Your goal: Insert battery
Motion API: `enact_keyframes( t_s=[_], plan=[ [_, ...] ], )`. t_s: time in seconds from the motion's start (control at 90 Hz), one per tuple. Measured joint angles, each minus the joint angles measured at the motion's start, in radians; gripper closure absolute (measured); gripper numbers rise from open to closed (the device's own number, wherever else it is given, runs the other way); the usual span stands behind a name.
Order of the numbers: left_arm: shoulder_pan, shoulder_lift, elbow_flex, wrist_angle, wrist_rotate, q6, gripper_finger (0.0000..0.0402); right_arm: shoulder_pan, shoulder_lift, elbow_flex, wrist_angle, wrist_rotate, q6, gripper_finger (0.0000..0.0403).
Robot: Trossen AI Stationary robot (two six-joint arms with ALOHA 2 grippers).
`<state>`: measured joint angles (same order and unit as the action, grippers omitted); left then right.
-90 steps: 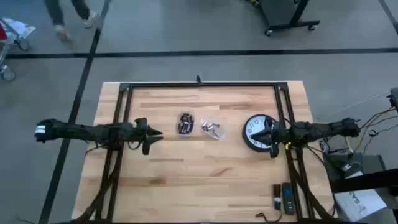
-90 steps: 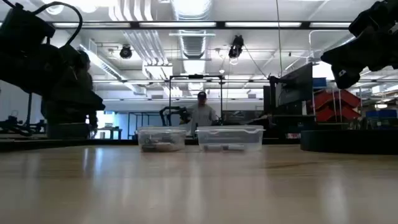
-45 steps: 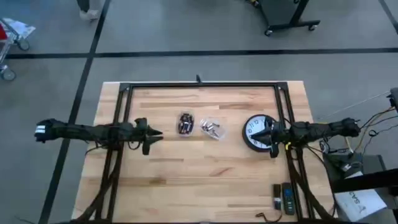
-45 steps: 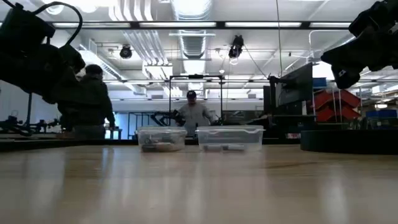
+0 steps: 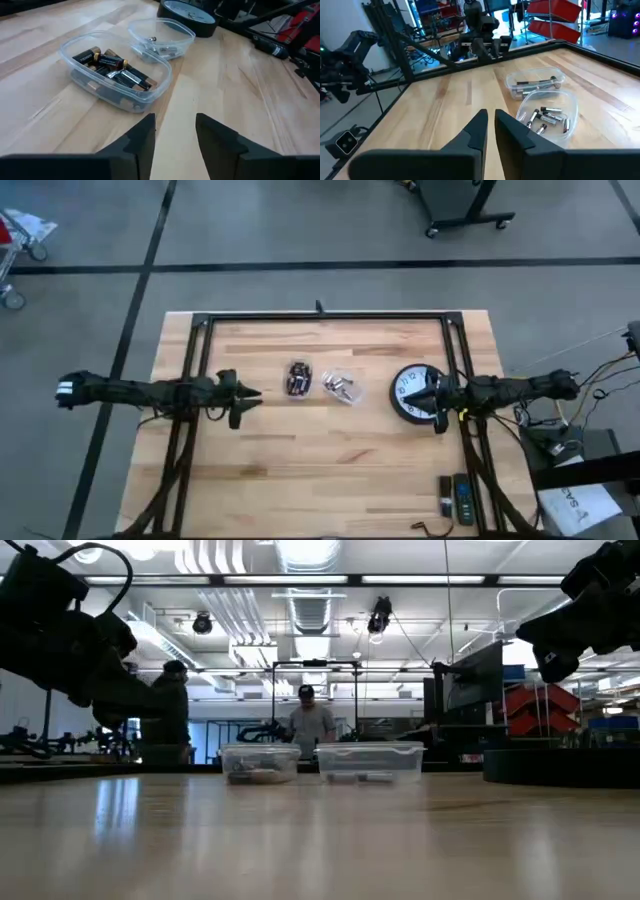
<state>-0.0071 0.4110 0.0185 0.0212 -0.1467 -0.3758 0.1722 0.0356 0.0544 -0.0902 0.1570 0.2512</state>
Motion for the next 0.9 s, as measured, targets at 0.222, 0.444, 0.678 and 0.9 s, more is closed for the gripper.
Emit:
enact_keyframes(
  t_s=[0.222, 0.444, 0.678, 0.9],
  plan=[
    [0.0, 0.0, 0.0, 0.0, 0.0, 0.0, 0.0291, 0.0, 0.0, 0.0, 0.0, 0.0, 0.0, 0.0384],
    [0.0, 0.0, 0.0, 0.0, 0.0, 0.0, 0.0297, 0.0, 0.0, 0.0, 0.0, 0.0, 0.0, 0.0384],
    [0.0, 0.0, 0.0, 0.0, 0.0, 0.0, 0.0296, 0.0, 0.0, 0.0, 0.0, 0.0, 0.0, 0.0384],
    [0.0, 0.0, 0.0, 0.0, 0.0, 0.0, 0.0284, 0.0, 0.0, 0.0, 0.0, 0.0, 0.0, 0.0384]
  ],
)
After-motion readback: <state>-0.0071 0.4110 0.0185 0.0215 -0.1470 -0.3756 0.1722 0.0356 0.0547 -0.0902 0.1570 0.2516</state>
